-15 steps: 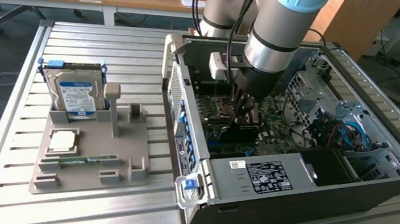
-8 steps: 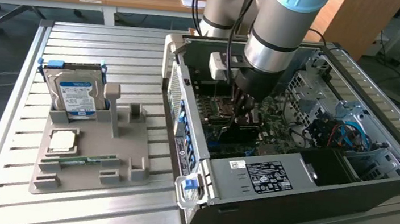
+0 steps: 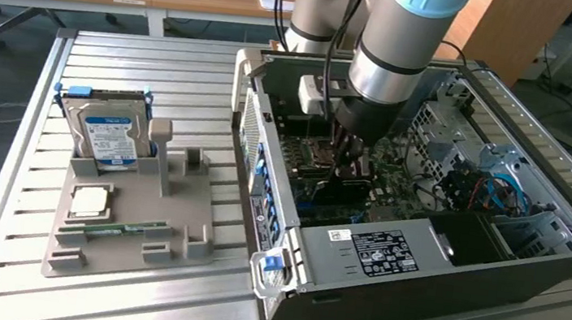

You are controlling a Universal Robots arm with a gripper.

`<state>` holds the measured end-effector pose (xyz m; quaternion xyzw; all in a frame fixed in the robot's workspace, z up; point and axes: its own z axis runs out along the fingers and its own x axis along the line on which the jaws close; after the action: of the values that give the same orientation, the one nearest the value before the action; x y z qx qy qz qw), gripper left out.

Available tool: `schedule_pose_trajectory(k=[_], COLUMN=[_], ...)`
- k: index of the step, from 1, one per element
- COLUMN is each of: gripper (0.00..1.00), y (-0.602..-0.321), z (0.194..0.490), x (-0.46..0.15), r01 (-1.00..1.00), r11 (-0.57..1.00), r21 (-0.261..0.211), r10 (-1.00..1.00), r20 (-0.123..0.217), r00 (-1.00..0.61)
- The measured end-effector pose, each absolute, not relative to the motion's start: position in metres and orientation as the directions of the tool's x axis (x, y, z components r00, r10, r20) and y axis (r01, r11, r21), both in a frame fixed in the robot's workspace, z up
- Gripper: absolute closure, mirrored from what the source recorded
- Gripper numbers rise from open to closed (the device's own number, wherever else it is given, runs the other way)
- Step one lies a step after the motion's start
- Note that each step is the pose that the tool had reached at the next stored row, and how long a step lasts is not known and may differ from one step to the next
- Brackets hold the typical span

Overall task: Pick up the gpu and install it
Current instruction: 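Press down on the gpu until it lock into place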

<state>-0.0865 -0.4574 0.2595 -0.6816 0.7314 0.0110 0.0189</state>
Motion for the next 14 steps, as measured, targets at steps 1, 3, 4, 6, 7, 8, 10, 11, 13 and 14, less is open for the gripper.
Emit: schedule_pose_trajectory(k=[1, 3, 4, 6, 7, 8, 10, 11, 13, 14], gripper=[0.89, 0.89, 0.89, 0.89, 0.89, 0.89, 0.89, 0.89, 0.89, 0.89], y=[-0.4575, -0.4575, -0.4575, -0.4575, -0.4575, -0.4575, -0.4575, -0.4575, -0.4575, -0.4575], z=[0.2592, 0.2591, 0.2590, 0.2589, 0.2589, 0.2588, 0.2588, 0.2588, 0.2588, 0.2588], x=[-0.0866, -0.0866, -0.0866, -0.0866, -0.0866, -0.0866, -0.0866, -0.0866, -0.0865, -0.0866], r01=[-0.997, -0.997, -0.997, -0.997, -0.997, -0.997, -0.997, -0.997, -0.997, -0.997], r11=[0.071, 0.071, 0.071, 0.071, 0.071, 0.071, 0.071, 0.071, 0.071, 0.071], r21=[-0.010, -0.009, -0.009, -0.010, -0.010, -0.010, -0.010, -0.010, -0.010, -0.010], r10=[-0.997, -0.997, -0.997, -0.997, -0.997, -0.997, -0.997, -0.997, -0.997, -0.997], r20=[-0.042, -0.042, -0.042, -0.043, -0.043, -0.043, -0.043, -0.043, -0.043, -0.043], r00=[-0.070, -0.070, -0.070, -0.070, -0.070, -0.070, -0.070, -0.070, -0.070, -0.070])
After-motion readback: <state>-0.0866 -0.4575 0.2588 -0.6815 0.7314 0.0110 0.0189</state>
